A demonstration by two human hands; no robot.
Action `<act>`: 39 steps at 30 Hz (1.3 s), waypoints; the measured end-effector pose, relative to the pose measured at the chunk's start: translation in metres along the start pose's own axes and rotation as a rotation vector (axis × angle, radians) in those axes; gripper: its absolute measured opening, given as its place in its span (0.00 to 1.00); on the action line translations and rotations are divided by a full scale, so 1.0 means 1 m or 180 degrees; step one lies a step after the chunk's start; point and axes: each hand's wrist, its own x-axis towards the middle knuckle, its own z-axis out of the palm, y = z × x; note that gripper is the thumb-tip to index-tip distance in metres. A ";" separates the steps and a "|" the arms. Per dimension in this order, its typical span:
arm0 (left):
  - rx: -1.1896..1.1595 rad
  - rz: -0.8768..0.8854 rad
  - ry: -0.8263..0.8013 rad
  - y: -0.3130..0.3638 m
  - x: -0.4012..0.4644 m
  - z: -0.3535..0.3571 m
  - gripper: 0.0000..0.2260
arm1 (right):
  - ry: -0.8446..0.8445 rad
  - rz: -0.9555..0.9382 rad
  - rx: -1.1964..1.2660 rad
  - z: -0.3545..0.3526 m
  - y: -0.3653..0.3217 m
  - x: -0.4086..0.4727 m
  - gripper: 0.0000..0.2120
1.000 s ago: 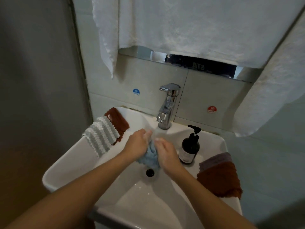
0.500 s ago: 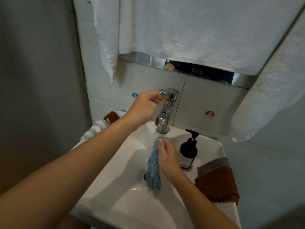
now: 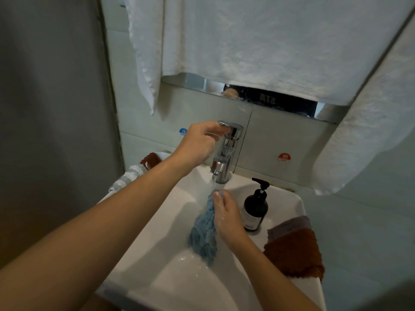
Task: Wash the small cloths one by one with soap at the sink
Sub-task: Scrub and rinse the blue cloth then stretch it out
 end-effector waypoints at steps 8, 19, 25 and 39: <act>-0.0064 0.0027 -0.0062 -0.002 0.003 0.001 0.28 | -0.0011 0.0064 0.0048 -0.002 -0.002 -0.001 0.14; 0.0402 -0.0266 -0.0533 -0.075 -0.033 0.001 0.30 | -0.0036 -0.0041 0.0288 0.000 0.001 0.001 0.15; 0.0707 -0.1196 -0.1824 -0.123 -0.063 0.011 0.17 | 0.0341 0.0593 0.1827 0.001 -0.014 0.011 0.13; -0.0952 -0.1412 0.0672 -0.118 -0.053 0.048 0.18 | 0.0370 -0.0841 -0.0846 0.030 -0.001 -0.035 0.19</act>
